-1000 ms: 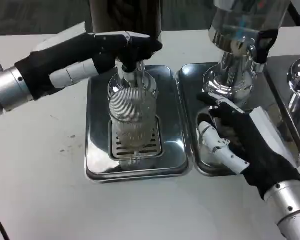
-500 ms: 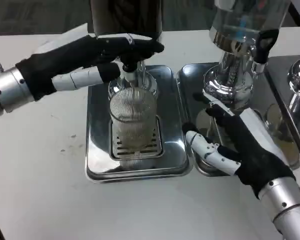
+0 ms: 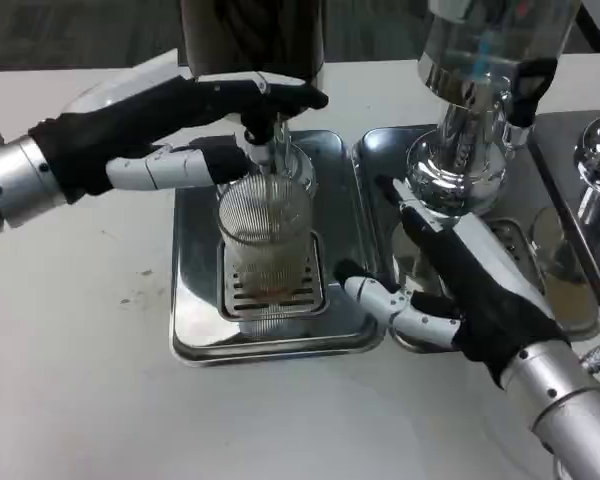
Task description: Grasp the cup under the faucet to collect the drink, then remove the cup.
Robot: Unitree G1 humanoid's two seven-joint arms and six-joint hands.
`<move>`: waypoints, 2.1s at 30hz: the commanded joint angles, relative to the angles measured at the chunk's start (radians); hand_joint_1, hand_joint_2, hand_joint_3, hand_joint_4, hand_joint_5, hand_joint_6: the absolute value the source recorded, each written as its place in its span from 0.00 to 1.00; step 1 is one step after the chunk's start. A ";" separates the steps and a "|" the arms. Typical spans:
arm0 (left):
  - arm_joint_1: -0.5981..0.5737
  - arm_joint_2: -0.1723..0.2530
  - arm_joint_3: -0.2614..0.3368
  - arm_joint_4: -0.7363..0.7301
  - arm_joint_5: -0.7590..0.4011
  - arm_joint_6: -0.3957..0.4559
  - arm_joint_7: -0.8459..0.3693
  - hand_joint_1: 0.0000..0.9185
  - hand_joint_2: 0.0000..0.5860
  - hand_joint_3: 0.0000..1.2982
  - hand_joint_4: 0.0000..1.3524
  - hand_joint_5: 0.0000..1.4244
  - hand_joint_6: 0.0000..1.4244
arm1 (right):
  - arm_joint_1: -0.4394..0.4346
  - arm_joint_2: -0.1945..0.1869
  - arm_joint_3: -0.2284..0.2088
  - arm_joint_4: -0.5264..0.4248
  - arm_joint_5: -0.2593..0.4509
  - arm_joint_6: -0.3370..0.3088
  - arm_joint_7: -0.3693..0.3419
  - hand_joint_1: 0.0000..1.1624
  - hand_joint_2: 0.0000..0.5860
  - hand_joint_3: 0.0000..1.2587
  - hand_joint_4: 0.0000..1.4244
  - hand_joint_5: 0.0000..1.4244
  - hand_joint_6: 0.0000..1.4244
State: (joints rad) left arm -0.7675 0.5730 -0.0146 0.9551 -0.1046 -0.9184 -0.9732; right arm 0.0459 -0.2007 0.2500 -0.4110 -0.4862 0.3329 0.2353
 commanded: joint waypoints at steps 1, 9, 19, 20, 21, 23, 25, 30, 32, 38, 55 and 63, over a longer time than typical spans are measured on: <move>0.034 0.021 -0.034 0.002 0.056 -0.016 0.004 0.00 0.07 0.18 0.10 0.11 0.13 | -0.022 -0.005 0.014 0.015 0.006 0.020 0.016 0.42 0.47 0.00 0.00 0.00 0.01; 0.040 0.032 -0.048 0.001 0.077 -0.038 0.037 0.00 0.07 0.18 0.10 0.11 0.13 | -0.044 -0.005 0.022 0.045 0.033 0.029 0.031 0.43 0.44 0.00 0.00 0.00 0.00; 0.046 0.041 -0.066 -0.006 0.078 -0.048 0.060 0.00 0.07 0.18 0.10 0.11 0.13 | -0.070 0.003 0.031 0.117 0.082 0.004 0.024 0.42 0.43 0.00 0.00 0.00 0.00; 0.046 0.041 -0.067 -0.007 0.079 -0.049 0.062 0.00 0.07 0.18 0.10 0.11 0.13 | -0.070 0.006 0.031 0.125 0.084 0.001 0.017 0.42 0.43 0.00 0.00 0.00 0.00; 0.046 0.042 -0.068 -0.008 0.079 -0.049 0.064 0.00 0.07 0.18 0.10 0.11 0.13 | -0.071 0.007 0.031 0.129 0.086 -0.001 0.013 0.42 0.42 0.00 0.00 0.00 0.00; 0.046 0.044 -0.070 -0.010 0.080 -0.050 0.067 0.00 0.08 0.18 0.10 0.11 0.13 | -0.072 0.015 0.029 0.141 0.091 -0.007 -0.001 0.42 0.42 0.00 0.00 0.00 0.00; 0.047 0.045 -0.071 -0.012 0.081 -0.051 0.069 0.00 0.08 0.18 0.10 0.11 0.13 | -0.072 0.021 0.028 0.148 0.094 -0.012 -0.013 0.42 0.42 0.00 0.00 0.00 0.00; 0.048 0.052 -0.076 -0.021 0.094 -0.067 0.089 0.00 0.08 0.18 0.10 0.11 0.13 | -0.079 0.034 0.027 0.170 0.098 -0.019 -0.034 0.42 0.41 0.00 0.00 0.00 0.00; 0.050 0.054 -0.078 -0.024 0.100 -0.072 0.096 0.00 0.08 0.18 0.10 0.11 0.13 | -0.080 0.039 0.027 0.176 0.099 -0.022 -0.043 0.42 0.41 0.00 0.00 0.00 0.00; 0.053 0.059 -0.084 -0.031 0.117 -0.085 0.116 0.00 0.09 0.18 0.10 0.11 0.13 | -0.083 0.046 0.027 0.189 0.105 -0.023 -0.060 0.42 0.41 0.00 0.00 0.00 0.00; 0.077 0.061 -0.084 -0.050 0.100 -0.083 0.123 0.00 0.09 0.18 0.10 0.11 0.13 | -0.113 0.056 0.019 0.254 0.128 -0.050 -0.084 0.42 0.41 0.00 0.00 0.00 0.00; 0.078 0.061 -0.083 -0.058 0.099 -0.078 0.124 0.00 0.09 0.18 0.10 0.12 0.13 | -0.141 0.063 0.002 0.297 0.141 -0.077 -0.106 0.42 0.41 0.00 0.00 0.00 0.00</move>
State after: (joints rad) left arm -0.7197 0.6200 -0.0764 0.8914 -0.0358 -1.0056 -0.8281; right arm -0.0777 -0.1413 0.2663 -0.1331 -0.3582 0.2818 0.1462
